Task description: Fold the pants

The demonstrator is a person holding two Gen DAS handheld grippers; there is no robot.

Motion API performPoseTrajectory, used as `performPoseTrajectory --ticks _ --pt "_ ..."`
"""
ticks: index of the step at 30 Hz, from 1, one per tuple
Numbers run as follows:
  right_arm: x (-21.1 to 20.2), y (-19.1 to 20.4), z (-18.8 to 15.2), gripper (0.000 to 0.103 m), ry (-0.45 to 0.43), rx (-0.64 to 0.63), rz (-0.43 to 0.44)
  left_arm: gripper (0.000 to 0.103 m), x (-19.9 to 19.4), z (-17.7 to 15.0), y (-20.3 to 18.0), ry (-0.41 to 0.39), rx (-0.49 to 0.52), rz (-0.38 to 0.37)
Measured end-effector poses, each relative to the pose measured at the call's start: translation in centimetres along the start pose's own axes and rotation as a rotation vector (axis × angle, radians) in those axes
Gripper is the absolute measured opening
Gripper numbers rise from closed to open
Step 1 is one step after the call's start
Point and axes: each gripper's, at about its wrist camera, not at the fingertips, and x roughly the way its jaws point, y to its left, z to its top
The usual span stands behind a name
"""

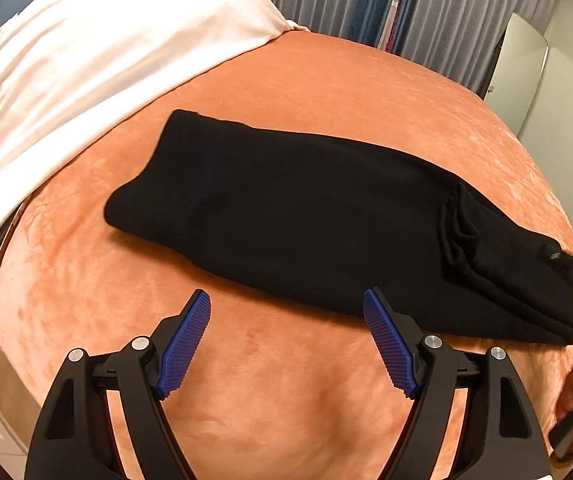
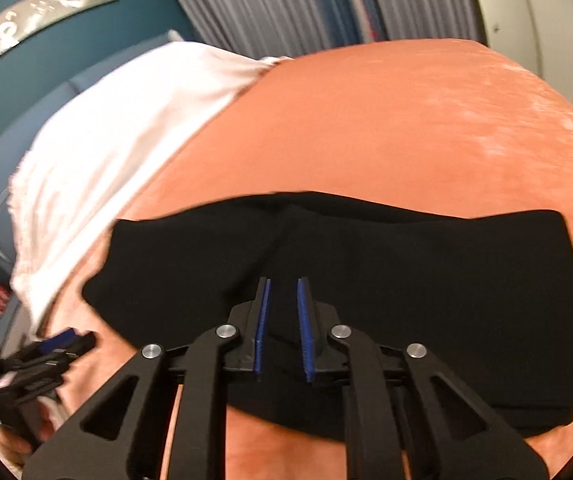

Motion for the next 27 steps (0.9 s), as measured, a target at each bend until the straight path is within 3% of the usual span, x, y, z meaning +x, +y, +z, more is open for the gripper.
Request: performPoseTrajectory --ticks 1,2,7,9,11,13,16,20,24,27 --pt "3.0 -0.8 -0.7 0.013 0.105 -0.019 -0.055 0.076 -0.1 0.0 -0.4 -0.004 0.009 -0.002" --pt "4.0 -1.4 -1.1 0.011 0.129 -0.014 -0.05 0.076 -0.2 0.0 -0.9 -0.007 0.022 -0.003" --pt "0.9 0.0 1.0 0.013 -0.003 0.038 0.008 0.076 -0.6 -0.2 -2.4 -0.011 0.087 0.036" --pt "2.2 0.5 1.7 0.013 0.02 0.009 -0.025 0.076 -0.6 -0.3 -2.6 -0.015 0.095 0.052" --pt "6.2 0.5 1.2 0.013 0.134 -0.027 -0.072 0.076 -0.5 -0.3 -2.7 -0.016 0.092 0.063" --pt "5.9 1.1 1.1 0.014 0.099 -0.045 -0.085 0.076 -0.6 -0.3 -2.7 -0.015 0.094 0.069" --pt "3.8 1.9 1.7 0.014 0.041 -0.018 -0.017 0.076 -0.8 -0.4 -2.7 -0.027 0.119 0.099" --pt "6.5 2.0 1.0 0.014 0.103 -0.105 -0.082 0.076 -0.6 -0.2 -2.5 -0.029 0.114 0.122" --pt "2.4 0.7 2.3 0.015 0.023 -0.01 0.0 0.076 -0.7 -0.4 -2.4 -0.027 0.12 0.132" --pt "-1.4 -2.6 1.8 0.015 -0.051 0.055 -0.046 0.076 -0.6 -0.2 -2.5 -0.02 0.129 0.125"
